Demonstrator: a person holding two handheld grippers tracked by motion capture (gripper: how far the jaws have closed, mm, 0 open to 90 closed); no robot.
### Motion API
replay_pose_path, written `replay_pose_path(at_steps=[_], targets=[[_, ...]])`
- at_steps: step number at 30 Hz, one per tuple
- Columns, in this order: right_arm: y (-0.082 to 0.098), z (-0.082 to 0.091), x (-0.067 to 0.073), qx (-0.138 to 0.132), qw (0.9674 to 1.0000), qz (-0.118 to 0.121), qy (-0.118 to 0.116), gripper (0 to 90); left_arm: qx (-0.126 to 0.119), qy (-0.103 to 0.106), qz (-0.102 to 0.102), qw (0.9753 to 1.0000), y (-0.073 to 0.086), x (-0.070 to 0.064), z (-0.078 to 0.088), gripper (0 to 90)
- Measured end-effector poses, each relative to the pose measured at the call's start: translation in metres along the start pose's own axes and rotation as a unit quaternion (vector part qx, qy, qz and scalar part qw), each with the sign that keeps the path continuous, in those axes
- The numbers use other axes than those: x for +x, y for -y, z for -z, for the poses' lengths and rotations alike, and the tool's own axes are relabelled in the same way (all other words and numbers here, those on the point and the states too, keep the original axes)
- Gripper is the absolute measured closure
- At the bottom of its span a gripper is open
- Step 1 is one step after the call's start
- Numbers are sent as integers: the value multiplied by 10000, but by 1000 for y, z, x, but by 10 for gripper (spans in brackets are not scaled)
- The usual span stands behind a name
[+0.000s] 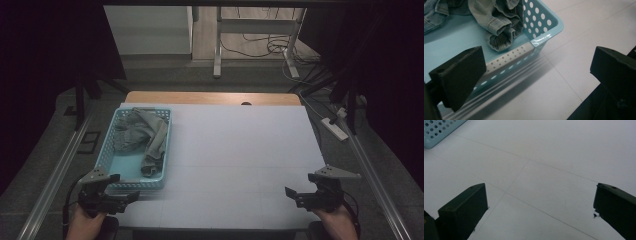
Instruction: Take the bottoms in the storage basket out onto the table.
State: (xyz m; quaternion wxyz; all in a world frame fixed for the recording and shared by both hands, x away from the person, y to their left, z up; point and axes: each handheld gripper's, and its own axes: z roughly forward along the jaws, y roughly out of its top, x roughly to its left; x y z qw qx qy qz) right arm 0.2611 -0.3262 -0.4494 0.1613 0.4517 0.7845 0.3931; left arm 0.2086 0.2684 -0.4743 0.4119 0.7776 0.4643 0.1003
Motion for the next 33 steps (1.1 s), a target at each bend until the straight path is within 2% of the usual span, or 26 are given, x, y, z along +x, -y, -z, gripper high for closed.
replay_pose_path(at_steps=[5,11,22,33], targets=[[-1,-3,5,133,9996,230,-33,0,-8,-5,106,9999,0,2,0,0],[-1,-4,7,218,9992,341,-43,0,-29,29,147,9999,1,3,1,0],[-2,-6,7,282,9989,352,-94,0,-8,36,171,9998,0,3,0,0],[-2,-7,8,340,9986,394,-97,0,-53,44,75,9999,0,2,2,0]])
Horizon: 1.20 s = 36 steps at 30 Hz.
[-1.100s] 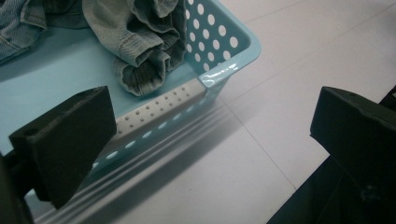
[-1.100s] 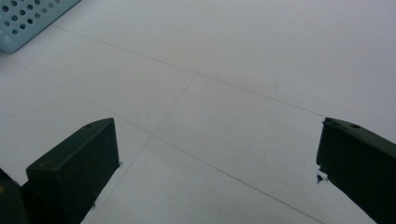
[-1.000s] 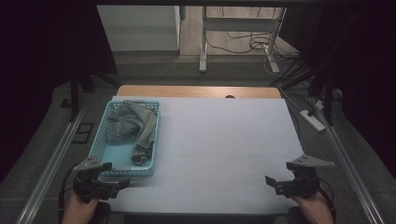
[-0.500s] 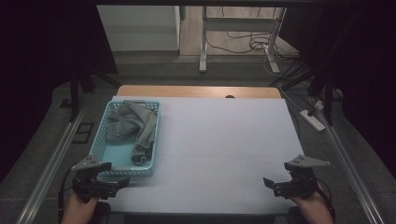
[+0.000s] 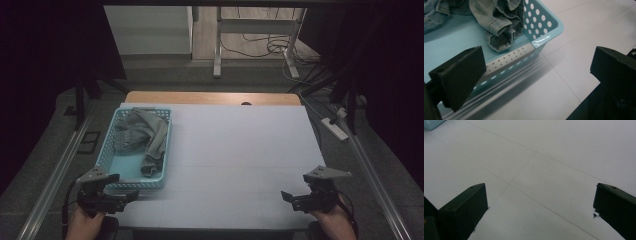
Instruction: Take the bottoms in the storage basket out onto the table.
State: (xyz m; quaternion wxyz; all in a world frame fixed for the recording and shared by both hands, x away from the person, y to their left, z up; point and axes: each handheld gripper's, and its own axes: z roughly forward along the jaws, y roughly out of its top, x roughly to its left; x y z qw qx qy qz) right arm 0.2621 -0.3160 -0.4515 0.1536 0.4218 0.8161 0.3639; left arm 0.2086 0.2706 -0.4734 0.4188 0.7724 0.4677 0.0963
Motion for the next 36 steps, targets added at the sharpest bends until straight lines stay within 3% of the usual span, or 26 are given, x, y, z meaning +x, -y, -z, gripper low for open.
replay_pose_path(at_steps=[8,14,19,24,30,36], targets=[[-1,-2,1,77,9999,65,-23,0,-289,153,-42,9995,-3,0,3,0],[0,-1,0,56,10000,25,-47,0,-226,260,-353,9988,-8,-3,0,0],[0,-1,0,35,10000,7,-67,0,-232,345,-453,9981,-13,-3,-1,0],[-1,-1,0,68,10000,32,-65,0,-377,597,-333,9969,-17,2,1,19],[-1,-2,0,68,9999,66,-125,0,-348,508,-428,9972,-24,3,-2,10],[-1,-2,0,78,9999,65,-119,0,-344,446,-340,9978,-30,7,-4,0]])
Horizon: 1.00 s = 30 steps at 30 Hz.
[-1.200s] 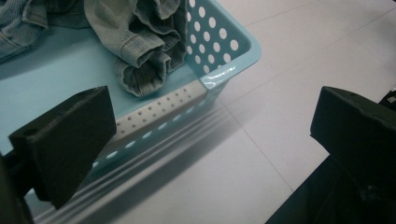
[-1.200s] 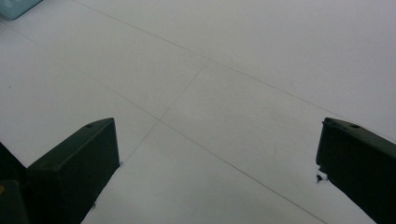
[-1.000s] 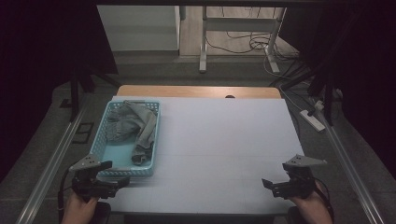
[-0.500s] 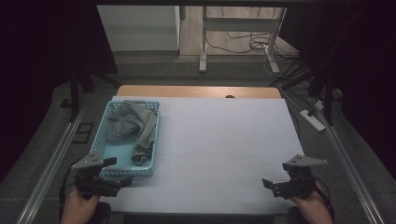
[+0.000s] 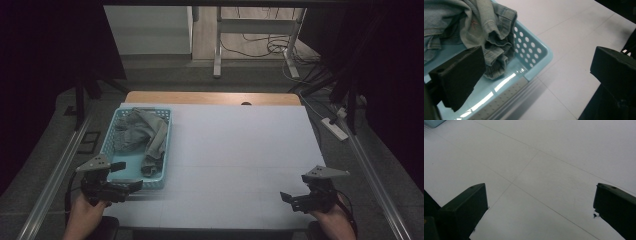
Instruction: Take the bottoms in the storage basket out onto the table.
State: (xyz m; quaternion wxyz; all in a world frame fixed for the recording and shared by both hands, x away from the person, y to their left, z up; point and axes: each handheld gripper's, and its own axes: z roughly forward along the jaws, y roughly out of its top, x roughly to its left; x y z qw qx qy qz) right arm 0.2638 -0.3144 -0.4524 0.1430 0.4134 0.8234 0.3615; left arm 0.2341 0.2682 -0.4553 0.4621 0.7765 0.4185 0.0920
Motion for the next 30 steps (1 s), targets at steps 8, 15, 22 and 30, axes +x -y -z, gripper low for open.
replay_pose_path(at_steps=[8,15,22,30], targets=[[0,-1,1,40,10000,39,-12,0,124,-242,-82,9996,-10,5,-10,0],[-1,-1,1,47,10000,26,-17,0,224,-200,41,9995,-19,14,-16,0],[-1,-2,1,66,10000,33,-7,0,334,-240,188,9990,-30,26,-22,0],[-1,-2,1,100,9999,58,-5,0,428,-295,247,9983,-36,37,-31,0]])
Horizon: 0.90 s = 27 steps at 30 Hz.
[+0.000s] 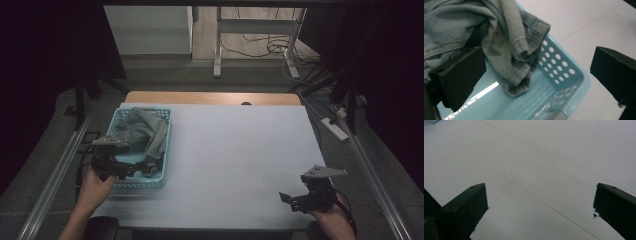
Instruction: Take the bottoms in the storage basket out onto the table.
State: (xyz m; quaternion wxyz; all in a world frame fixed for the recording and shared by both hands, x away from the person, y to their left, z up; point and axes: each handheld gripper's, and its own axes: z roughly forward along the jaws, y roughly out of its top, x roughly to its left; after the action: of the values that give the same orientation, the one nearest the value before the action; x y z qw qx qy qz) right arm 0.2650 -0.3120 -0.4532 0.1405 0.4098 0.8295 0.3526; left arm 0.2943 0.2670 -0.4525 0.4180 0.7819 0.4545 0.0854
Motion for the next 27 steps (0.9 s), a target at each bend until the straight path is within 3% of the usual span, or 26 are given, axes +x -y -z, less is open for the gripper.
replay_pose_path(at_steps=[9,18,27], targets=[[0,-1,0,19,10000,27,9,0,119,-141,87,9998,-16,12,-9,0],[-1,-1,1,49,10000,49,10,0,284,-106,100,9995,-30,25,-21,0],[-1,-2,1,67,10000,53,4,0,366,-171,-9,9992,-50,35,-30,0]])
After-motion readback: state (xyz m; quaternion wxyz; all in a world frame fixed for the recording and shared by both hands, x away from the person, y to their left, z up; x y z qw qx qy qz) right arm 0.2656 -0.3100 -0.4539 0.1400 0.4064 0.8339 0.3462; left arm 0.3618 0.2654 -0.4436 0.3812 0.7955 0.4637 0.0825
